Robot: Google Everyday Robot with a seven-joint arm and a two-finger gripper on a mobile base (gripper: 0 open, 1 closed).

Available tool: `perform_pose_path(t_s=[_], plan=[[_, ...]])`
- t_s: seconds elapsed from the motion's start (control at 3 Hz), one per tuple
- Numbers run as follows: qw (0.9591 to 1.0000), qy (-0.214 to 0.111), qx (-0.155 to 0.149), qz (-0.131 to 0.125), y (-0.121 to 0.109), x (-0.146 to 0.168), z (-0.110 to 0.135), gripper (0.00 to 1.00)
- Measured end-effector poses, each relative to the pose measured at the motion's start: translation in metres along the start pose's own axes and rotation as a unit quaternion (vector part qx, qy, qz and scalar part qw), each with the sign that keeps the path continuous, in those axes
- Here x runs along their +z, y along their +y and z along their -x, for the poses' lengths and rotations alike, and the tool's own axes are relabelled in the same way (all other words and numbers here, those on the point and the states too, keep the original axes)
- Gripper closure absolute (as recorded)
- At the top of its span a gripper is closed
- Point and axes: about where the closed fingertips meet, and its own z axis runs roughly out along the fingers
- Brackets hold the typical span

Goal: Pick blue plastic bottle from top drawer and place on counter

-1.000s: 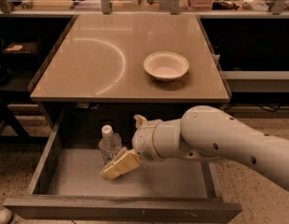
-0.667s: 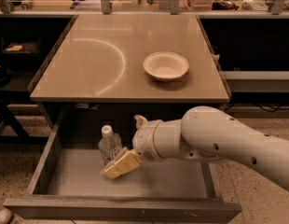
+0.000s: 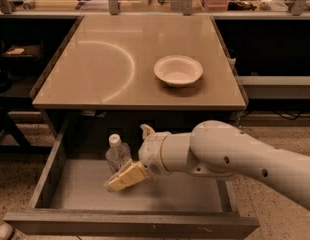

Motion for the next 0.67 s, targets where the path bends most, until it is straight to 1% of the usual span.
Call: perform_pose_path(t_s=[0.33, 0.67], plan=[[0.9998, -0.014, -0.011, -0.002, -0.0071, 0.0092, 0.0045, 0.00], [0.9996, -0.020, -0.017, -0.002, -0.0110, 0.0160, 0.0051, 0.00]])
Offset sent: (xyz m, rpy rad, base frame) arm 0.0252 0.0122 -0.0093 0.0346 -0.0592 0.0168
